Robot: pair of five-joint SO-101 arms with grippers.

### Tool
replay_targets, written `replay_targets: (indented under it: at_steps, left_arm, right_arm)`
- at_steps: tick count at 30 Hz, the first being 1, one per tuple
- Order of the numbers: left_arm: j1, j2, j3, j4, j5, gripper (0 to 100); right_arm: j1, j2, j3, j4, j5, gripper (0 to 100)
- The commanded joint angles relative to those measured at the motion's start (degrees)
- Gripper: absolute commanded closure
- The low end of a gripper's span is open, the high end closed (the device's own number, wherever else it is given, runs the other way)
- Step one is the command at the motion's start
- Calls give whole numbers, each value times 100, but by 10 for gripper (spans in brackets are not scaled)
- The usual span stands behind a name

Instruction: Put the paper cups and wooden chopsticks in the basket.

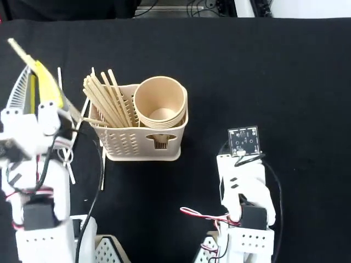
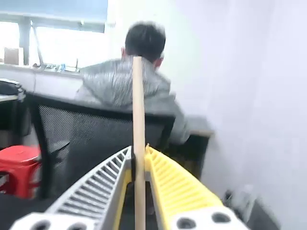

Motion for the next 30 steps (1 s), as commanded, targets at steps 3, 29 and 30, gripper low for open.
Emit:
replay_targets:
  at_steps: [3,29,30]
  left_arm:
    - [4,-571,-251,26,1257,971]
    - [303,-580,-620,0,870,971]
    - [409,-589,-497,0,862,971]
  right_arm:
    - [88,-22,-4,-62,18,972]
    - [88,-22,-4,-62,18,972]
    - [88,-22,-4,-62,18,972]
